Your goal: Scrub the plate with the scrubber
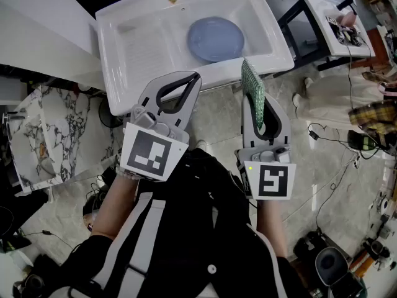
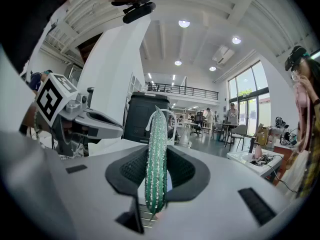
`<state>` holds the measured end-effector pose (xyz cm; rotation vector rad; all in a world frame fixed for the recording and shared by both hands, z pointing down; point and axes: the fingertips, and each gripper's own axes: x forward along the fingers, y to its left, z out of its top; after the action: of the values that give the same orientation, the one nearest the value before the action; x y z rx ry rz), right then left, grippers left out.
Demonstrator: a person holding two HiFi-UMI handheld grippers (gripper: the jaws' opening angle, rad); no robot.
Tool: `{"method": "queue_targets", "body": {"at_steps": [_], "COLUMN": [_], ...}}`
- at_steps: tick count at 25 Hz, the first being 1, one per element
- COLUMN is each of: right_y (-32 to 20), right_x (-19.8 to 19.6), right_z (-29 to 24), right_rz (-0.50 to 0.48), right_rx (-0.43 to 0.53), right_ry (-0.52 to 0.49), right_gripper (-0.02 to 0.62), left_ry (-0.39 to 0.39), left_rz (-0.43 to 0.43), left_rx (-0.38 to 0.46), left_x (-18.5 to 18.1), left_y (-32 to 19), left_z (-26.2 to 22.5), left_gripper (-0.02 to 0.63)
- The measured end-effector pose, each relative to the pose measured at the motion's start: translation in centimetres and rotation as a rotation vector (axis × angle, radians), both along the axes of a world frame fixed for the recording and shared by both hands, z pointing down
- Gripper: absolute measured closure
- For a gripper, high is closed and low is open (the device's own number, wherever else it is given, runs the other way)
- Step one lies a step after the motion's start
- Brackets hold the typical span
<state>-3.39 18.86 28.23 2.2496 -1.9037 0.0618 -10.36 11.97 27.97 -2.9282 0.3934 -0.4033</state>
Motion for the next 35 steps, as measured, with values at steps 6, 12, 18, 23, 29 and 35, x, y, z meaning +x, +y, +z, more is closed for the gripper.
{"method": "queue_targets", "body": {"at_steps": [6, 12, 18, 23, 29, 35], "right_y": [-0.2, -0.4, -0.6, -1.6, -2.8, -3.1], "right_x": [0.2, 0.4, 0.8, 0.3, -0.9, -0.1], "right_z": [-0.3, -0.2, 0.0, 0.0, -0.2, 0.2], "right_rz": [0.001, 0.018, 0.059, 0.089, 0.105, 0.122], "right_rx": [0.009, 0.004, -0.003, -0.005, -0.007, -0.023], "right_ry": [0.008, 0.011, -0.013, -0.026, 0.007, 0.008], "right_gripper": [0.5, 0.5, 0.5, 0.5, 0.5, 0.5], "left_ry": [0.005, 0.016, 0.018, 0.032, 0.051, 0.045], "left_rz": [0.008, 0.018, 0.033, 0.037, 0.041, 0.047], "left_rx": [0.001, -0.004, -0.001, 0.004, -0.01, -0.014], "left_x": [0.3, 0.3, 0.3, -0.8, -2.2, -1.9], "left_y": [0.0, -0.4, -0.8, -1.9, -3.6, -4.4], "left_z": [-0.2, -0.2, -0.3, -0.5, -0.1, 0.3], "left_gripper": [0.606, 0.606, 0.606, 0.606, 0.606, 0.606]}}
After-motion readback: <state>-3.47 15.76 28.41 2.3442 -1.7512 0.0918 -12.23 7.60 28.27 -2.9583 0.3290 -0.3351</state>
